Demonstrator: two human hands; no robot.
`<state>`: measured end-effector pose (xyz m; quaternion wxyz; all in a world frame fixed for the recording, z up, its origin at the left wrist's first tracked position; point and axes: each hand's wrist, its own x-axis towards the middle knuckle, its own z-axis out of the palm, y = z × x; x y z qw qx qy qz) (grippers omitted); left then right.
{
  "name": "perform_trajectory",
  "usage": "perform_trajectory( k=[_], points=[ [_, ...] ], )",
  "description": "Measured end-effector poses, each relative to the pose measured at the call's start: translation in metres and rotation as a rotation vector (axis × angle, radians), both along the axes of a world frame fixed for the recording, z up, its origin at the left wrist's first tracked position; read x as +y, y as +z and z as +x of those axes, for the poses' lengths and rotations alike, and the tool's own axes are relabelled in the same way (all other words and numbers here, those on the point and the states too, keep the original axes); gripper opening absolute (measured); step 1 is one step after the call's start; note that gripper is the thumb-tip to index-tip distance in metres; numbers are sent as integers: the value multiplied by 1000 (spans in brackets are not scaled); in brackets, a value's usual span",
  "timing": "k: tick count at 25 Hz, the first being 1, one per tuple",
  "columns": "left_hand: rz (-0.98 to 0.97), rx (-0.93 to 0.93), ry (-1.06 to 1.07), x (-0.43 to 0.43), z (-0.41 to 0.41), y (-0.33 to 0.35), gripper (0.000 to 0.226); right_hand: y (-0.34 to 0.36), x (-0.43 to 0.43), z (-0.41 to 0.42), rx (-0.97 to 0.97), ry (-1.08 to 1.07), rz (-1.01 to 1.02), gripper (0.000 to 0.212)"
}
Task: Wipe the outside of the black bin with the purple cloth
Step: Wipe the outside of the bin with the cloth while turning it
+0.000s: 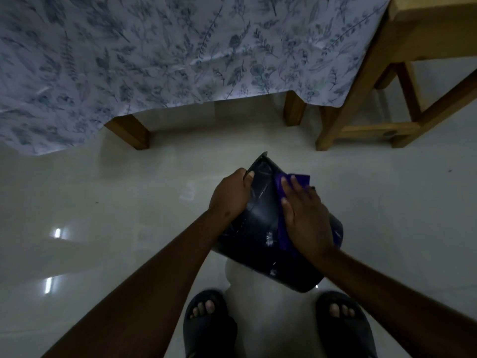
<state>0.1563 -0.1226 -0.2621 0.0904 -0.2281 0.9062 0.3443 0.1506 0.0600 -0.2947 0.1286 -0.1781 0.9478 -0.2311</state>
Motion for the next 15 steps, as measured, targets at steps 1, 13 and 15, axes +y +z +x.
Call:
perform_trajectory(
  k=[1,13,15],
  points=[
    [-7,-4,6,0,-2,-1,40,2,4,24,71,100,56,51],
    [-24,9,-2,0,0,-4,40,-2,3,33,133,263,32,50],
    [-8,16,-3,0,4,-3,40,-7,-2,14,127,305,45,49]
  ],
)
